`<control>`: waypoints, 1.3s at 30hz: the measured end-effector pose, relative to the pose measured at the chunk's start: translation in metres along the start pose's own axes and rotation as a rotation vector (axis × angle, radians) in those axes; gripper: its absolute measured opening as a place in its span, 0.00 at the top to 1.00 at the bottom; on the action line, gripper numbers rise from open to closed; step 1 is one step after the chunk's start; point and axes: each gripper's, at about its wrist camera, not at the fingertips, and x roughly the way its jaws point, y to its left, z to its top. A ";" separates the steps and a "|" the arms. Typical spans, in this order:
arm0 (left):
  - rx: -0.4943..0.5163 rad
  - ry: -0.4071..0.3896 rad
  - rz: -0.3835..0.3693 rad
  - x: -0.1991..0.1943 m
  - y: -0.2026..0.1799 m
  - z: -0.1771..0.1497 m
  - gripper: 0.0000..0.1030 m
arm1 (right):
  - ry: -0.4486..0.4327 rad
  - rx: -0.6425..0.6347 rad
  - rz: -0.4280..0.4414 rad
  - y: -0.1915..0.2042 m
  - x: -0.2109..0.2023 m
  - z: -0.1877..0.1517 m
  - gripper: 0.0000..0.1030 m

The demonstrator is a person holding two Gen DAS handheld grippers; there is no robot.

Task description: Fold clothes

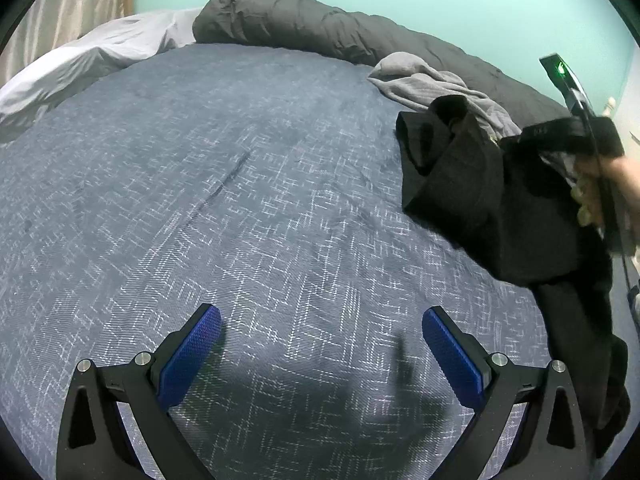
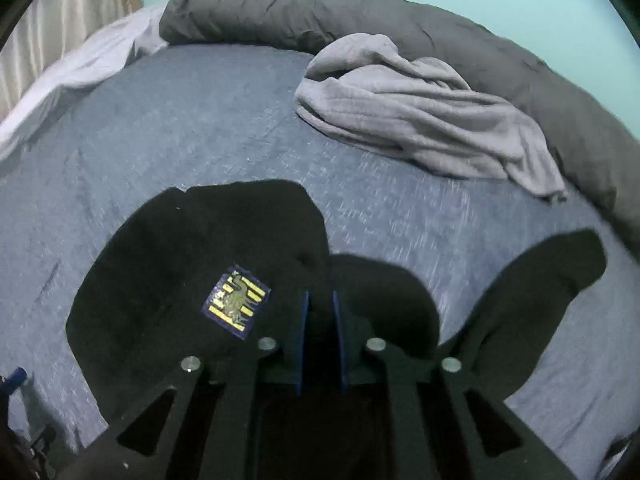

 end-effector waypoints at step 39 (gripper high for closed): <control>0.129 -0.016 -0.127 -0.005 -0.083 -0.014 0.00 | -0.227 0.471 0.294 -0.027 -0.139 -0.284 0.52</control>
